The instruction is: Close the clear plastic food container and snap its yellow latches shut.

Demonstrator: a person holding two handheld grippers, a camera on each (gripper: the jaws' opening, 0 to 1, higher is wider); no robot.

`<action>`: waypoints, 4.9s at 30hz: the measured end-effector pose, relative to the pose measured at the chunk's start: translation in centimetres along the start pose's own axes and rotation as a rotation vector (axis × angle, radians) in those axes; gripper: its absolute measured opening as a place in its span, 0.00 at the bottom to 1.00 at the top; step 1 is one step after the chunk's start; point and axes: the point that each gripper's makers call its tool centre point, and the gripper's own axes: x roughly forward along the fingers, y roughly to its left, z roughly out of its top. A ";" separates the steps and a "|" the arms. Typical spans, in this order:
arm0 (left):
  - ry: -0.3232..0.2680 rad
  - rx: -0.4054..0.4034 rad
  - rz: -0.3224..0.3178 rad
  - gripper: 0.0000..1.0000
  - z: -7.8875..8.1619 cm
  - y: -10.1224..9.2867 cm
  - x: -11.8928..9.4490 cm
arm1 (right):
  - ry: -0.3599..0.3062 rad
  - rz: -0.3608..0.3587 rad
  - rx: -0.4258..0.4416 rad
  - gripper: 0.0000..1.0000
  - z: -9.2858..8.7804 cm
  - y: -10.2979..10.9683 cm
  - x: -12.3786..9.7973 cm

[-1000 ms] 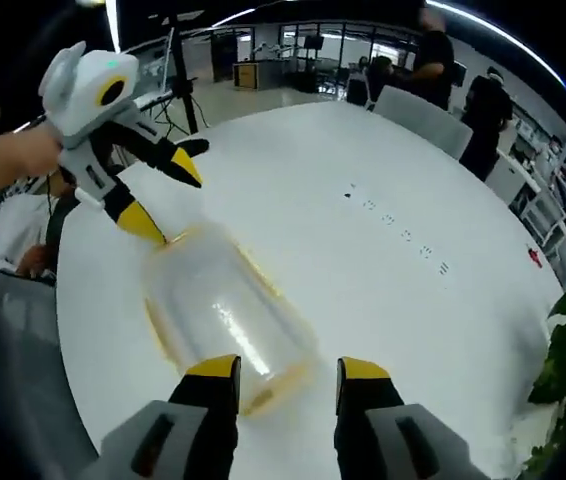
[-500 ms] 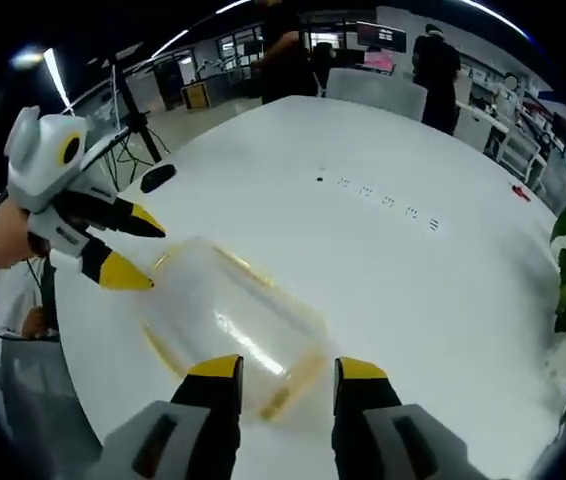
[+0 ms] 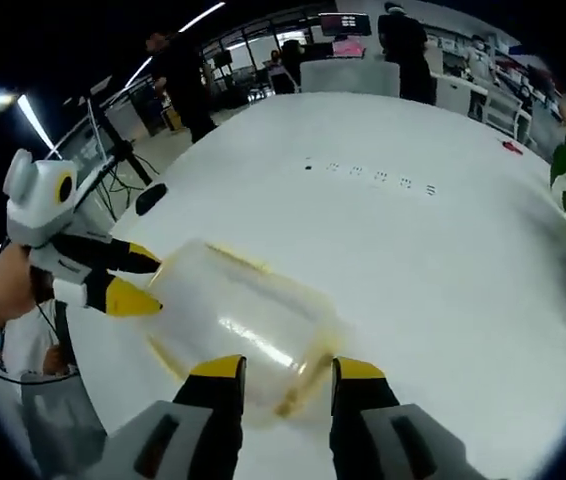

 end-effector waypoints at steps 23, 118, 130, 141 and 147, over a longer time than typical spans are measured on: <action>-0.005 -0.052 -0.014 0.34 -0.8 -0.2 0.4 | 0.005 0.023 0.095 0.26 -0.1 0.9 0.4; 0.165 0.769 -0.149 0.30 0.4 -0.4 -2.6 | 0.239 0.127 -0.761 0.24 -0.4 2.7 -1.9; 0.181 0.875 -0.190 0.27 -0.1 -1.6 -2.2 | 0.241 0.150 -0.782 0.22 0.0 2.9 -2.0; 0.132 0.873 -0.238 0.27 0.9 -3.5 -1.1 | 0.209 0.188 -0.792 0.22 0.9 4.6 -0.9; 0.123 0.877 -0.260 0.26 1.1 -4.6 -0.2 | 0.203 0.207 -0.796 0.23 1.1 5.3 -0.1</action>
